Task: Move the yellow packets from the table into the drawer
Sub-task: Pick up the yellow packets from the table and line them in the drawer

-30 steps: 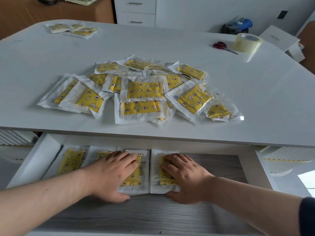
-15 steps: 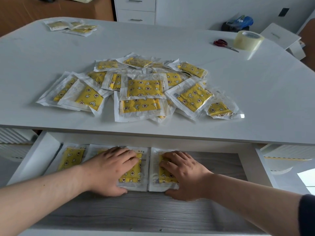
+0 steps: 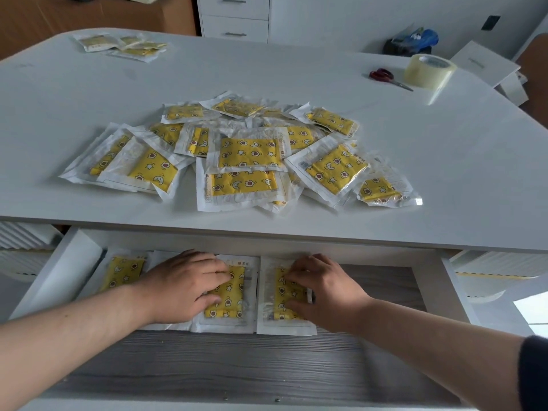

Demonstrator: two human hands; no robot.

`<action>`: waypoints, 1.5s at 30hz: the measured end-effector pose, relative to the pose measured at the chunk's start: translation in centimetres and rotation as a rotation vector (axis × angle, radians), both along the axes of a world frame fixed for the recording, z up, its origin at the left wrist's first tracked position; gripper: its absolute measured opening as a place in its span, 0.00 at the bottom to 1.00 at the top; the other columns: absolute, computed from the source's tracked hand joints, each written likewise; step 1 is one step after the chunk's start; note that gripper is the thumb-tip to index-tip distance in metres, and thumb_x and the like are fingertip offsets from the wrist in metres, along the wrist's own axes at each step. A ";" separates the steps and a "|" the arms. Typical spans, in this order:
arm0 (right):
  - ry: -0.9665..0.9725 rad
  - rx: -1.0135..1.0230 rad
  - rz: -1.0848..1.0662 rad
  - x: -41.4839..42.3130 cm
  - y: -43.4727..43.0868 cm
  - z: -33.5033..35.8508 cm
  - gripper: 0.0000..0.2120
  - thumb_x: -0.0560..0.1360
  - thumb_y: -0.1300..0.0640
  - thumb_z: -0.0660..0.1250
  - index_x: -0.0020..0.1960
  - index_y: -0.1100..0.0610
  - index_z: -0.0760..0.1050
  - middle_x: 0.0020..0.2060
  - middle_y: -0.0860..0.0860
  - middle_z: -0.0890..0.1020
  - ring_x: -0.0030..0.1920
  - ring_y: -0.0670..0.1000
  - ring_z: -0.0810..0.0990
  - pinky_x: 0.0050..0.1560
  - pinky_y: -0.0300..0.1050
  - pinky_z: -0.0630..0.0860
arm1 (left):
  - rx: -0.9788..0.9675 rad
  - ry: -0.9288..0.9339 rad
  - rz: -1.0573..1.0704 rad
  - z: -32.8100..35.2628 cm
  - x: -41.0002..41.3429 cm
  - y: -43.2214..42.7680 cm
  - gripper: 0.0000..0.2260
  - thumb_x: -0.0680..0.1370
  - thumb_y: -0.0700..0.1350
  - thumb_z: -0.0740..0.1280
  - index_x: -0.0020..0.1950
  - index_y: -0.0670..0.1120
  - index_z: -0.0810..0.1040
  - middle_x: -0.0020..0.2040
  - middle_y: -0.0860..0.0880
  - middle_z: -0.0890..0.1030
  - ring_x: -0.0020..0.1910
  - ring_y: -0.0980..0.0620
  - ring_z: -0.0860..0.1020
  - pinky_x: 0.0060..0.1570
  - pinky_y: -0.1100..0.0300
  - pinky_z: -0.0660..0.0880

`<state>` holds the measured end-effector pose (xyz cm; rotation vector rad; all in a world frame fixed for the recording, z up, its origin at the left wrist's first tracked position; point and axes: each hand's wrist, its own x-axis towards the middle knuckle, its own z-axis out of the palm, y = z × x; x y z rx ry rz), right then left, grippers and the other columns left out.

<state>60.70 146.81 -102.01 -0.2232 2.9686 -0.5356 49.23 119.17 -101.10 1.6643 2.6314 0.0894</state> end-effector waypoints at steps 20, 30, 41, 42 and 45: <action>-0.053 -0.006 -0.069 0.0 -0.5 0.7 0.35 0.66 0.31 0.53 0.65 0.46 0.76 0.62 0.46 0.74 0.67 0.50 0.67 0.68 0.40 0.59 | 0.052 0.064 -0.031 -0.8 -0.2 0.3 0.20 0.73 0.57 0.58 0.56 0.51 0.83 0.53 0.55 0.82 0.55 0.58 0.70 0.58 0.63 0.63; -0.057 0.000 -0.075 0.2 -0.7 1.3 0.33 0.67 0.32 0.54 0.64 0.47 0.76 0.62 0.46 0.74 0.66 0.50 0.67 0.68 0.44 0.64 | 0.066 0.094 -0.023 0.0 -0.3 0.2 0.20 0.73 0.58 0.58 0.55 0.50 0.82 0.52 0.55 0.81 0.53 0.58 0.69 0.57 0.64 0.65; -0.457 0.091 0.027 2.1 -2.4 13.1 0.19 0.77 0.43 0.63 0.66 0.47 0.75 0.63 0.46 0.76 0.61 0.49 0.75 0.59 0.40 0.69 | -0.192 -0.214 0.157 12.7 4.8 -0.2 0.14 0.80 0.57 0.57 0.58 0.56 0.78 0.55 0.60 0.77 0.55 0.60 0.75 0.57 0.59 0.73; -0.457 0.070 0.024 2.7 -2.8 14.4 0.19 0.77 0.45 0.63 0.65 0.48 0.75 0.63 0.46 0.77 0.61 0.49 0.76 0.57 0.40 0.69 | -0.176 -0.246 0.193 13.9 5.5 -0.2 0.13 0.80 0.56 0.58 0.58 0.56 0.79 0.55 0.60 0.78 0.54 0.60 0.75 0.56 0.59 0.73; -0.385 -0.030 -0.028 4.3 -3.8 18.3 0.18 0.77 0.48 0.64 0.65 0.51 0.76 0.60 0.46 0.79 0.59 0.48 0.78 0.58 0.39 0.72 | -0.084 -0.324 0.307 17.8 7.6 -0.1 0.11 0.79 0.55 0.61 0.56 0.56 0.80 0.52 0.60 0.78 0.51 0.61 0.76 0.55 0.59 0.74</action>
